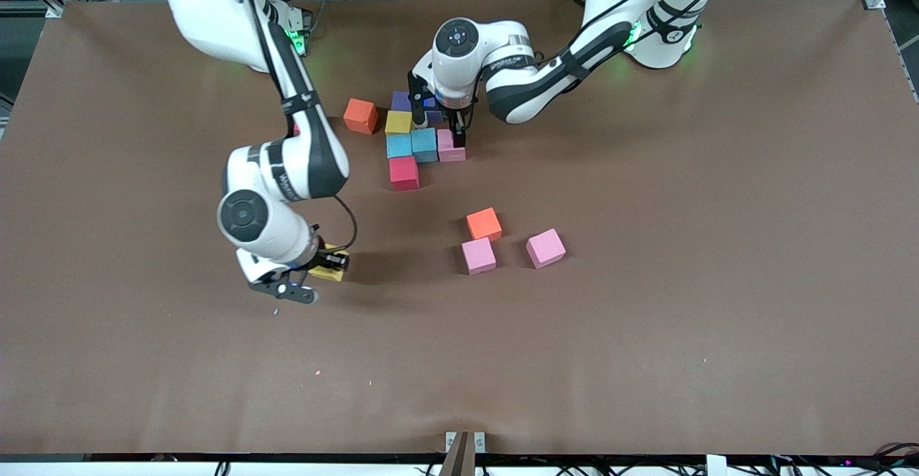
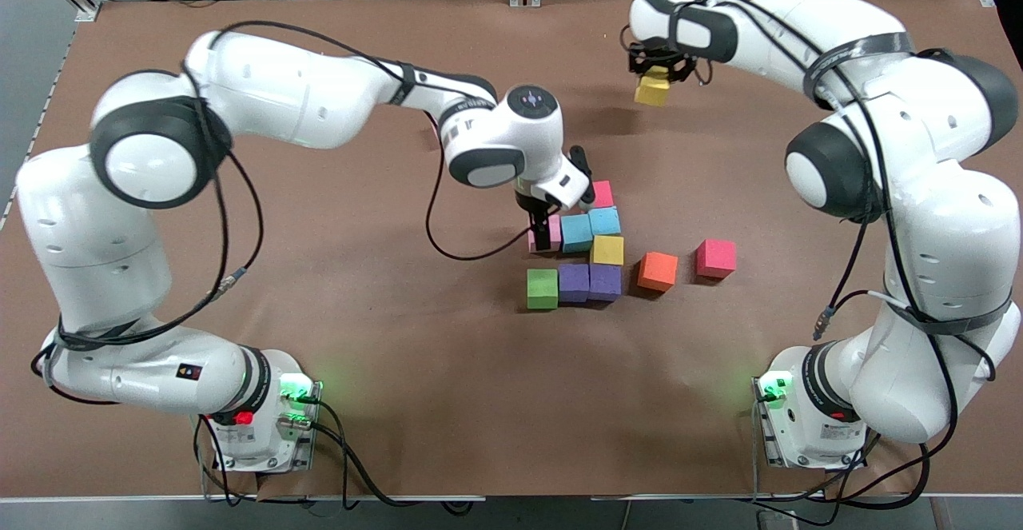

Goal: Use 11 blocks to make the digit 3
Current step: 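Release the pink cube and raise the left gripper from the cluster, then move the left gripper to the loose light pink cube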

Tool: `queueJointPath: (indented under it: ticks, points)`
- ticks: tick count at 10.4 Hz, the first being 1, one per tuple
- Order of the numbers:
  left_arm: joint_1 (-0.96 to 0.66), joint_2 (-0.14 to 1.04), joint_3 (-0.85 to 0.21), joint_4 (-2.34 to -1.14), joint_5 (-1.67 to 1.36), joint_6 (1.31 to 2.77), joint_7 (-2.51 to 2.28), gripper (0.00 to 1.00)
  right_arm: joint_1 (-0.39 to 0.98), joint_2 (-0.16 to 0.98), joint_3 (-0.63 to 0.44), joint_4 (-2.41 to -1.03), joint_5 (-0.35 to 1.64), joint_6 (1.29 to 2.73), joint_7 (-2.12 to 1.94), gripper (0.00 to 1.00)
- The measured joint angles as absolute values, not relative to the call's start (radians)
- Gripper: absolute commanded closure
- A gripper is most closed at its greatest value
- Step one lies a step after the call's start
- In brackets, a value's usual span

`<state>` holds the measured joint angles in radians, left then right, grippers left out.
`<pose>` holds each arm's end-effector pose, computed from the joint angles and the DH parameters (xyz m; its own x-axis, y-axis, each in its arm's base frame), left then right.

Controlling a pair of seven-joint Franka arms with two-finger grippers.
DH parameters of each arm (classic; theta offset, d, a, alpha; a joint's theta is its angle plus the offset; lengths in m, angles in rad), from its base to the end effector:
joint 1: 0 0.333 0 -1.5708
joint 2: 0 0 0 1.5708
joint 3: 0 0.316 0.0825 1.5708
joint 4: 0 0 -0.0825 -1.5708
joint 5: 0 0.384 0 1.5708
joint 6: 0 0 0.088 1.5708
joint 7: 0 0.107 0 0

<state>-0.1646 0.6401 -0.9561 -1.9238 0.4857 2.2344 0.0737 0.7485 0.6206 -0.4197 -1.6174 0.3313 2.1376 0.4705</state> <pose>0.3117 -0.5314 0.2748 0.1550 -0.9877 0.0223 -0.9794 -0.1507 0.1345 0.6296 0.2687 0.2828 0.9650 -0.2576 -0.0485 -0.2585 -0.9660 -0.0115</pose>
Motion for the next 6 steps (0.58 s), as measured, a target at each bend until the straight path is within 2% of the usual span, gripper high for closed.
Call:
queueJointPath:
  ticks: [3, 6]
  points:
    - [0.098, 0.581, -1.100, -1.919, 0.484, 2.109, 0.071, 0.00, 0.846, 0.655, -0.415, -1.622, 0.331, 2.178, 0.540, 0.73]
    - [0.422, 0.515, -1.245, -1.917, 0.484, 2.048, 0.086, 0.00, 0.900, 0.674, -0.412, -1.671, 0.331, 2.268, 0.542, 0.73]
